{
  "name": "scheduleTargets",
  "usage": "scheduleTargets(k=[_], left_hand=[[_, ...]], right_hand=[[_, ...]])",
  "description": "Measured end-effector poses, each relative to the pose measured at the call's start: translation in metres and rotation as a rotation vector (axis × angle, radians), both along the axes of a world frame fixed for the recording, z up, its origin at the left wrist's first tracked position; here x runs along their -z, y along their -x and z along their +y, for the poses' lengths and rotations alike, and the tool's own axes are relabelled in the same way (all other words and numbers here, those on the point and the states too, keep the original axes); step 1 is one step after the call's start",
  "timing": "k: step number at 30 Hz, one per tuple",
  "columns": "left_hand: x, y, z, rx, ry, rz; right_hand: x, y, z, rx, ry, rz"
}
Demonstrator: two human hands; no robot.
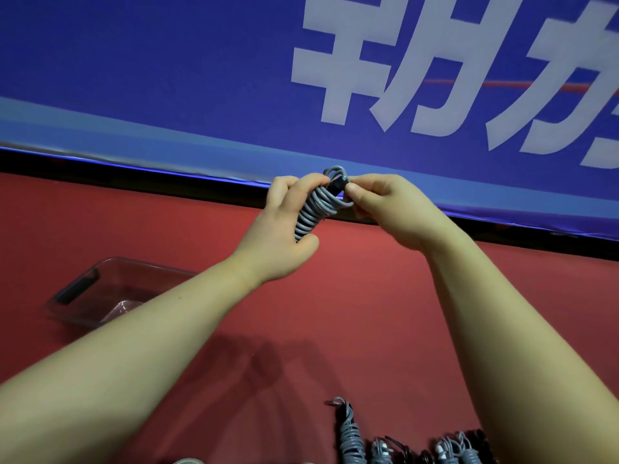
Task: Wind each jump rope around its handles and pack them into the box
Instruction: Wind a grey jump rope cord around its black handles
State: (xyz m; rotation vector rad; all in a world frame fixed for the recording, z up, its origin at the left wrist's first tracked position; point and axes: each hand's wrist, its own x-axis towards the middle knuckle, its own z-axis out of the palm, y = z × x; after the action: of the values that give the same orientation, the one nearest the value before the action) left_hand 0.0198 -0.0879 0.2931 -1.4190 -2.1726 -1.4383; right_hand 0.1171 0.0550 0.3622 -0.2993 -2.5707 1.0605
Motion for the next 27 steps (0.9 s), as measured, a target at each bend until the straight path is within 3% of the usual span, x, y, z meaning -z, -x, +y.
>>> scheduleTargets(k=[7,11,20,23,27], left_hand=[[0.002,0.003,-0.002,0.032,0.001,0.053],[0.003,0.006,-0.007,0.044,0.06,0.099],[-0.002,0.002,-0.005,-0.175,0.36,0.288],[0.002,0.002,-0.006,-0.188,0.352,0.319],[0.0,-0.001,-0.007,-0.19,0.223,0.383]], right_hand=[[0.007,0.008,-0.012,0.08,0.069,0.024],[-0.005,0.003,-0.013,0.113,-0.041,-0.04],[-0.005,0.001,-0.01,0.271,-0.358,-0.158],[-0.006,0.003,-0.01,0.253,-0.452,-0.276],[-0.008,0.003,-0.009,0.18,-0.378,-0.279]])
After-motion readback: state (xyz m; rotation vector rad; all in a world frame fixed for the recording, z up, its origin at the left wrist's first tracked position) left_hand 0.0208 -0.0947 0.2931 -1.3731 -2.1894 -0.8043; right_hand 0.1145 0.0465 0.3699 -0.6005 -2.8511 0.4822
